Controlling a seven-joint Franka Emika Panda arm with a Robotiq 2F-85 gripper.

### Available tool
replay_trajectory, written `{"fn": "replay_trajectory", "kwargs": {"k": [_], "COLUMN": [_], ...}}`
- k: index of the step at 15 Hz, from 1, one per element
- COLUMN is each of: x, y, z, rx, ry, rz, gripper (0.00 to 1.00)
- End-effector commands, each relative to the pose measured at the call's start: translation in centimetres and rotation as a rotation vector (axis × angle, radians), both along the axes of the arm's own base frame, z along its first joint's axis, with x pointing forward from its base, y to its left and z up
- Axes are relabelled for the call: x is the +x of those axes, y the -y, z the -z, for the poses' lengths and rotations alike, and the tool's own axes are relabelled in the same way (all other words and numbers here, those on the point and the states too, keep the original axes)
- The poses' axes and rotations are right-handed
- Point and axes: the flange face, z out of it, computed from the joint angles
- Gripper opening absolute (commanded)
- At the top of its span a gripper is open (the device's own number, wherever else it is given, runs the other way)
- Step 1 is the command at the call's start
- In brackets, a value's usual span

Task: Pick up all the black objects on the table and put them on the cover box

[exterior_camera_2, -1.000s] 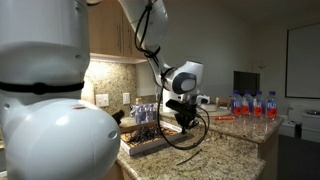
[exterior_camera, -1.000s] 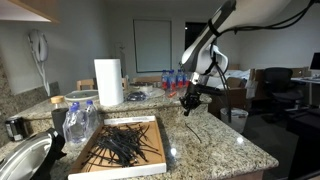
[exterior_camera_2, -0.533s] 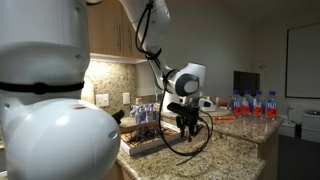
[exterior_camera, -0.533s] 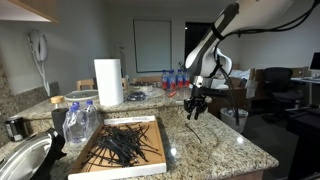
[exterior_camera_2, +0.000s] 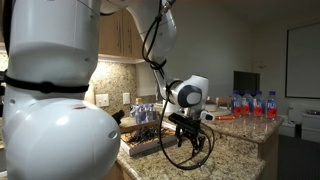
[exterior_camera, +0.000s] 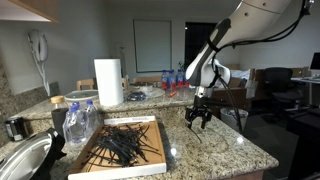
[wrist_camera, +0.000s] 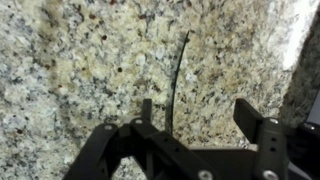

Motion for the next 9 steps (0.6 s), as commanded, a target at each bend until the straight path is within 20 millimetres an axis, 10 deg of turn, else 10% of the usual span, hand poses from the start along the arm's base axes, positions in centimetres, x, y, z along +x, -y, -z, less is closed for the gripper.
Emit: {"fn": "replay_trajectory", "kwargs": {"k": [1, 6, 9], "x": [0.2, 0.4, 0.6], "y": [0.4, 0.2, 0.1], "z": [1.3, 2.8, 3.4], "rx": [0.001, -0.003, -0.008], "ry": [-0.014, -0.035, -0.039], "rz": [-0.026, -0.029, -0.03], "gripper": [0.56, 0.23, 0.3]}}
